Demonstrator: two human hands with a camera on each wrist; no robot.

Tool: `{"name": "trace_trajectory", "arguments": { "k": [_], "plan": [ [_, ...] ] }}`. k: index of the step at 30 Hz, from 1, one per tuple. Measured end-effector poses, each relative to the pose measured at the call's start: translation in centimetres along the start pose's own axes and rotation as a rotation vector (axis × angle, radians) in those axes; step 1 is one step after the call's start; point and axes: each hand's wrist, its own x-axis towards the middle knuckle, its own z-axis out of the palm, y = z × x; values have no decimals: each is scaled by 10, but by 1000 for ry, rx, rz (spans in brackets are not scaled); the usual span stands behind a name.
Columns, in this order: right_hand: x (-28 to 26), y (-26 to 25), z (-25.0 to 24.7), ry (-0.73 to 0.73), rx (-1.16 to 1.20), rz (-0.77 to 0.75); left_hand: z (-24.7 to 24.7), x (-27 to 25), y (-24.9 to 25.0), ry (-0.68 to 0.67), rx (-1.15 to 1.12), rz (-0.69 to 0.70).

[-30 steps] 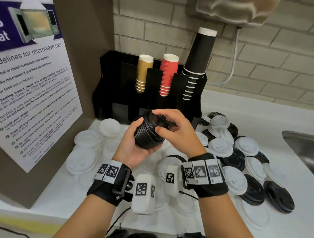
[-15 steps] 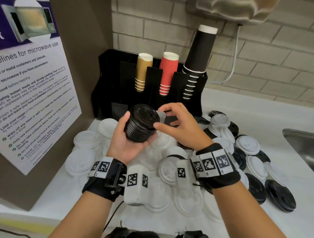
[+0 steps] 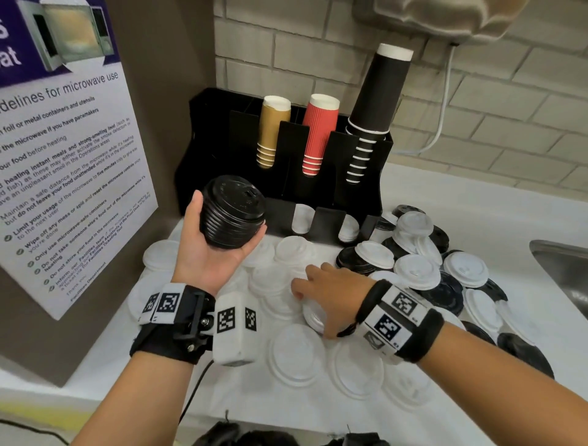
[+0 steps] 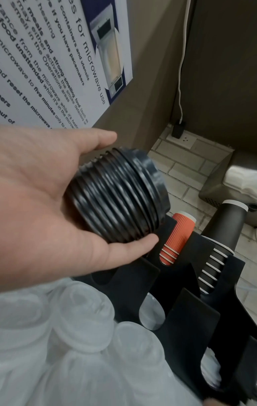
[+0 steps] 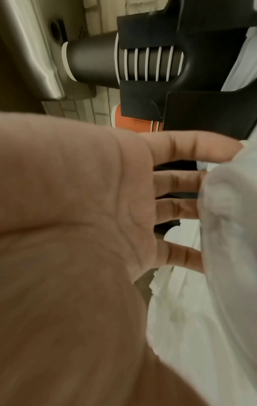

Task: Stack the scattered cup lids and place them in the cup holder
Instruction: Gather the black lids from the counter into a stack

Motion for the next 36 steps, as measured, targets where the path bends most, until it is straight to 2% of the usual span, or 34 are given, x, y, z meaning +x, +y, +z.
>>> {"name": "trace_trajectory", "arguments": {
  "k": [3, 5, 7, 9, 12, 15, 17, 20, 27, 30, 36],
  "plan": [
    [2, 9, -29, 48, 274, -18, 0, -2, 4, -16, 8, 19],
    [6, 13, -54, 213, 413, -65, 0, -2, 7, -25, 12, 31],
    [10, 18, -75, 388, 448, -96, 2, -2, 8, -36, 27, 45],
    [10, 23, -85, 446, 441, -83, 2, -2, 8, -43, 34, 50],
    [6, 30, -78, 321, 312, -17, -1, -4, 4, -42, 10, 25],
    [1, 32, -53, 10, 217, 89, -3, -5, 0, -45, 13, -8],
    [0, 32, -35, -125, 225, 144, -4, -4, -3, -39, 18, -28],
    [1, 31, -13, -146, 229, 153, -2, -3, -8, -48, 10, -59],
    [-2, 33, 4, -27, 304, 135, 5, -2, -21, -59, 14, -149],
    [-14, 45, -12, 114, 488, 130, 8, -2, -27, -64, 12, -168],
    [-38, 44, -35, 694, 993, 11, 9, 0, -42, -70, 48, -188]
  ]
}}
